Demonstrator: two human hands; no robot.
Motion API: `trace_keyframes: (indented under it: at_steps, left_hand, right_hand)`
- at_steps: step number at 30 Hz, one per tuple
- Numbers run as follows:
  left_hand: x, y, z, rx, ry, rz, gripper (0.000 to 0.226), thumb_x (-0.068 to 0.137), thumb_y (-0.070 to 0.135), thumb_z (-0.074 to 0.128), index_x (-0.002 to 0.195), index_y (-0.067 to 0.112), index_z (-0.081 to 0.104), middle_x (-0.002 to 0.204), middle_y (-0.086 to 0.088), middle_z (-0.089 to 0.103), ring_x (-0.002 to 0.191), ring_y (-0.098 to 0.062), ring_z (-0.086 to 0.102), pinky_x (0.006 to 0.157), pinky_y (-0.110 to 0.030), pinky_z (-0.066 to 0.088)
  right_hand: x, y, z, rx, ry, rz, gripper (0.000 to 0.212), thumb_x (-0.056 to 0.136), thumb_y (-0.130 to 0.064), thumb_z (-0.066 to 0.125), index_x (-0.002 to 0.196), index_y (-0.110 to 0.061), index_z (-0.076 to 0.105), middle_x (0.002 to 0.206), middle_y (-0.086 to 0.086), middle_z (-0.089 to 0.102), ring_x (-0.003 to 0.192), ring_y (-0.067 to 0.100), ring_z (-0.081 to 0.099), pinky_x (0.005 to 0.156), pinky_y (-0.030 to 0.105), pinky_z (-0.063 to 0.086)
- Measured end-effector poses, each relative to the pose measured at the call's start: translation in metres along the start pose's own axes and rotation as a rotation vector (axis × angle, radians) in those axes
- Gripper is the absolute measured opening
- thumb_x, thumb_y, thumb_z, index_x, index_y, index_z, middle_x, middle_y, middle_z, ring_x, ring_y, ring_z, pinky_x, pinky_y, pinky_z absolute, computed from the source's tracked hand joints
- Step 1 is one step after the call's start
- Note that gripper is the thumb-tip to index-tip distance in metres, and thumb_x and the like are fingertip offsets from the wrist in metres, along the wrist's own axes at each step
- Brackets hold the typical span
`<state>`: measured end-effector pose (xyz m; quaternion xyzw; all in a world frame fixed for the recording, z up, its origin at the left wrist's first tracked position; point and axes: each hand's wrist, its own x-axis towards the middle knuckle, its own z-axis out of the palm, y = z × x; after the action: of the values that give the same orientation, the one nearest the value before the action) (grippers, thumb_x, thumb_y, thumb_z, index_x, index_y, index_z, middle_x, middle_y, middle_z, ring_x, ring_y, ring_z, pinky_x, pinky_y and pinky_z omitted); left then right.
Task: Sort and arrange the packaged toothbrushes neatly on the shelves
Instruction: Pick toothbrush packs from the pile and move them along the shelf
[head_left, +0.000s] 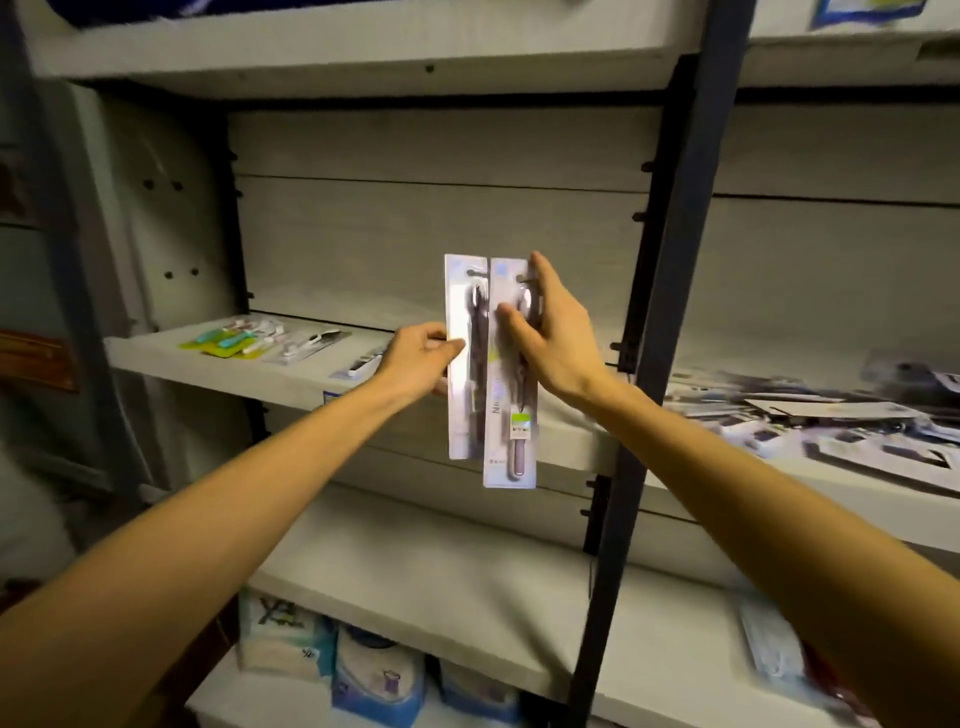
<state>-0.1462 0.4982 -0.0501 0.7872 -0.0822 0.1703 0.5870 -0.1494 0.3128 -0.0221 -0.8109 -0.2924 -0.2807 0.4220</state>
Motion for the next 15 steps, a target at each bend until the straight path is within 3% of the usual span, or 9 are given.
trace_keyframes:
  at_steps: [3,5,7,10,13,15]
  left_hand:
    - [0.031,-0.018,-0.017,0.059,-0.009,-0.104,0.015,0.1,0.005,0.055,0.112,0.0,0.062,0.098,-0.019,0.068,0.072,-0.024,0.065,0.067,-0.043,0.059]
    - [0.056,-0.026,-0.023,0.058,-0.035,-0.186,0.018,0.1,0.006,0.054,0.117,0.002,0.061,0.1,-0.016,0.068,0.069,-0.019,0.065,0.057,-0.034,0.058]
    - [0.08,-0.039,-0.022,0.06,-0.05,-0.248,0.021,0.1,0.006,0.055,0.12,0.004,0.063,0.096,-0.012,0.069,0.063,-0.012,0.065,0.048,-0.024,0.056]
    - [0.11,-0.058,-0.014,0.132,-0.069,-0.272,0.026,0.096,0.004,0.06,0.122,0.001,0.065,0.096,-0.014,0.071,0.059,-0.011,0.062,0.039,-0.014,0.044]
    - [0.136,-0.075,-0.004,0.165,-0.084,-0.255,0.027,0.094,0.003,0.064,0.121,-0.002,0.065,0.109,-0.02,0.071,0.064,-0.012,0.059,0.045,-0.015,0.045]
    - [0.148,-0.084,-0.001,0.164,-0.113,-0.233,0.014,0.093,0.004,0.066,0.107,0.005,0.067,0.11,-0.018,0.072,0.068,-0.014,0.062,0.056,-0.017,0.051]
  right_hand:
    - [0.032,0.029,0.028,-0.035,0.075,0.063,0.049,0.093,-0.021,0.062,0.138,-0.007,0.048,0.12,0.002,0.066,0.108,0.018,0.062,0.089,0.02,0.042]
    - [0.053,0.05,0.043,-0.07,0.098,0.156,0.033,0.086,-0.018,0.066,0.116,-0.006,0.058,0.098,0.004,0.068,0.096,0.03,0.064,0.077,0.028,0.044]
    - [0.071,0.074,0.055,-0.073,0.088,0.279,0.03,0.082,-0.019,0.067,0.109,-0.008,0.059,0.09,0.004,0.067,0.09,0.031,0.065,0.075,0.034,0.05]
    - [0.095,0.104,0.071,0.022,0.096,0.549,0.042,0.075,-0.017,0.071,0.114,-0.006,0.062,0.092,0.01,0.071,0.086,0.033,0.066,0.073,0.042,0.056]
    - [0.113,0.127,0.086,0.083,0.037,0.7,0.061,0.076,-0.017,0.075,0.131,-0.002,0.055,0.081,0.006,0.067,0.072,0.027,0.063,0.051,0.031,0.046]
    - [0.12,0.142,0.093,0.069,0.012,0.709,0.07,0.076,-0.016,0.076,0.138,0.0,0.047,0.088,0.004,0.063,0.077,0.022,0.057,0.049,0.023,0.037]
